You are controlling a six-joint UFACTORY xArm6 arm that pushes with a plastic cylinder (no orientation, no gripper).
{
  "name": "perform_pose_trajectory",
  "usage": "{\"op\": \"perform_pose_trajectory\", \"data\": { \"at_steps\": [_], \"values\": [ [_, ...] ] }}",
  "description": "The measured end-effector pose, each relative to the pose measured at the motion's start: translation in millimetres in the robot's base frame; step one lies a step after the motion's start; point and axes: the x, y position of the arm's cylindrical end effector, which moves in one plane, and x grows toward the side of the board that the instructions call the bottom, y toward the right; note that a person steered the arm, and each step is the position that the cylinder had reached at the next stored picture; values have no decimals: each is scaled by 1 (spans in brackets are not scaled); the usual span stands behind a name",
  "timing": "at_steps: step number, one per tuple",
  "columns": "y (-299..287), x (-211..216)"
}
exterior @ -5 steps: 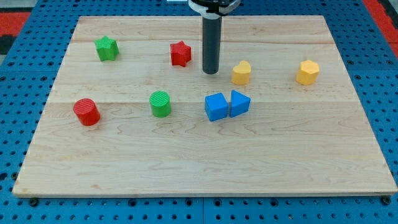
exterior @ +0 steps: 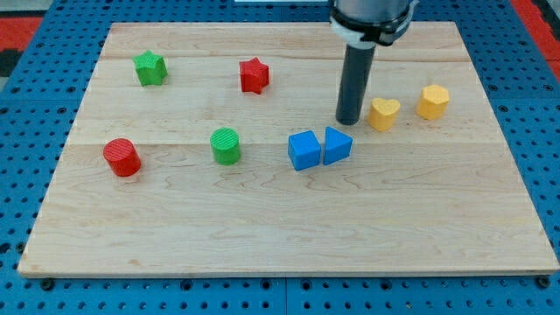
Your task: Place the heart left to the hexagon
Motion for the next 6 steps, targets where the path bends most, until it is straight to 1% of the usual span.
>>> {"op": "perform_pose_trajectory", "data": {
  "at_steps": [1, 2, 4, 5, 6],
  "values": [
    [46, 1],
    [75, 0],
    [75, 41],
    [75, 41],
    [62, 41]
  ]
}}
